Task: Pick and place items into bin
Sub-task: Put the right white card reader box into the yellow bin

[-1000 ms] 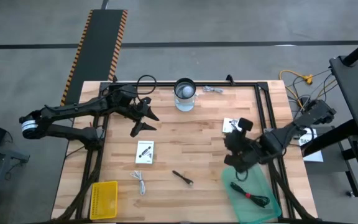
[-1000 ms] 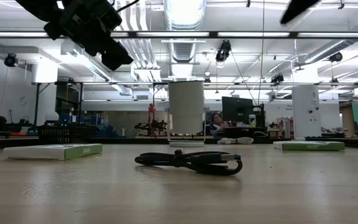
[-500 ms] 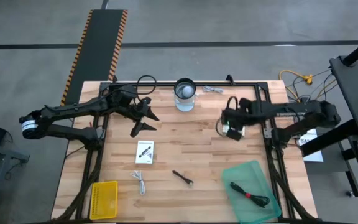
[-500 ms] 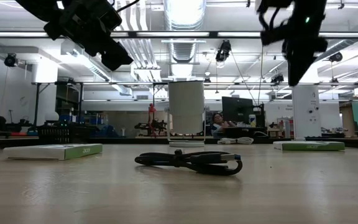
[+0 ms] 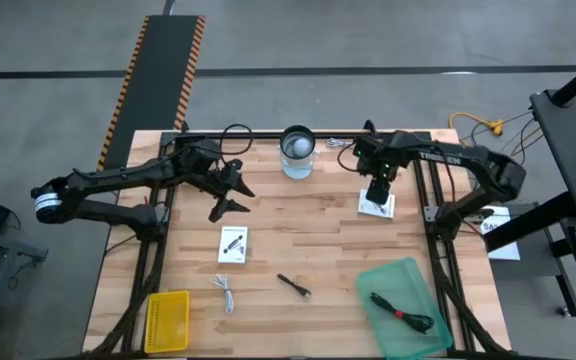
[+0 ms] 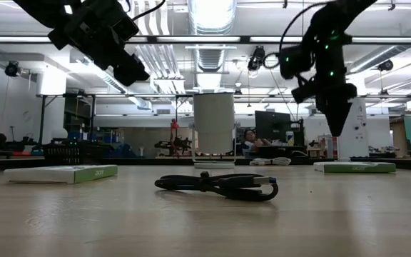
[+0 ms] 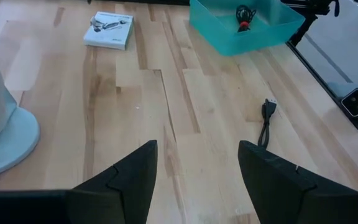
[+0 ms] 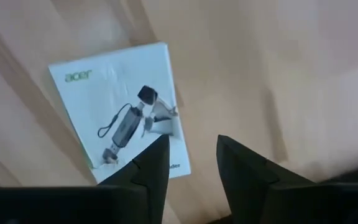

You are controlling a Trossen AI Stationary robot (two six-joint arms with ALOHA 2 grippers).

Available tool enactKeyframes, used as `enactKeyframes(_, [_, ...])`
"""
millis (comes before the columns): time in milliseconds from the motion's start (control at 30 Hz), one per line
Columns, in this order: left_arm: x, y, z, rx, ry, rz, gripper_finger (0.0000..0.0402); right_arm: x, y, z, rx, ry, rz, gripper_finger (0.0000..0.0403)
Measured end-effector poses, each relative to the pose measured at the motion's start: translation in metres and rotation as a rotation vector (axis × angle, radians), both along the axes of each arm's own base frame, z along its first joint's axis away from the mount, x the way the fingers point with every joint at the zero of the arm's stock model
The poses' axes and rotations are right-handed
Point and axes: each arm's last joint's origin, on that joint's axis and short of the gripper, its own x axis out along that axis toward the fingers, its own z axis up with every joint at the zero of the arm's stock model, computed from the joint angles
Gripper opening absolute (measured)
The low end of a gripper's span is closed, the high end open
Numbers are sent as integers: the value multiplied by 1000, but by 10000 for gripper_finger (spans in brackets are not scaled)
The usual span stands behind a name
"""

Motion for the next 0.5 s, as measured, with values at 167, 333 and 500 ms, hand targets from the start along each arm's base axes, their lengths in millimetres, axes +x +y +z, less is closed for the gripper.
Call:
enactKeyframes(167, [0, 0, -1, -1, 2, 0, 208, 6, -6, -20, 65, 61, 64, 110])
enactKeyframes(333, [0, 0, -1, -1, 2, 0, 208, 11, -10, -39, 114, 119, 97, 105])
enactKeyframes(500, [0, 0, -1, -1, 2, 0, 208, 15, -12, -56, 153, 168, 113, 104])
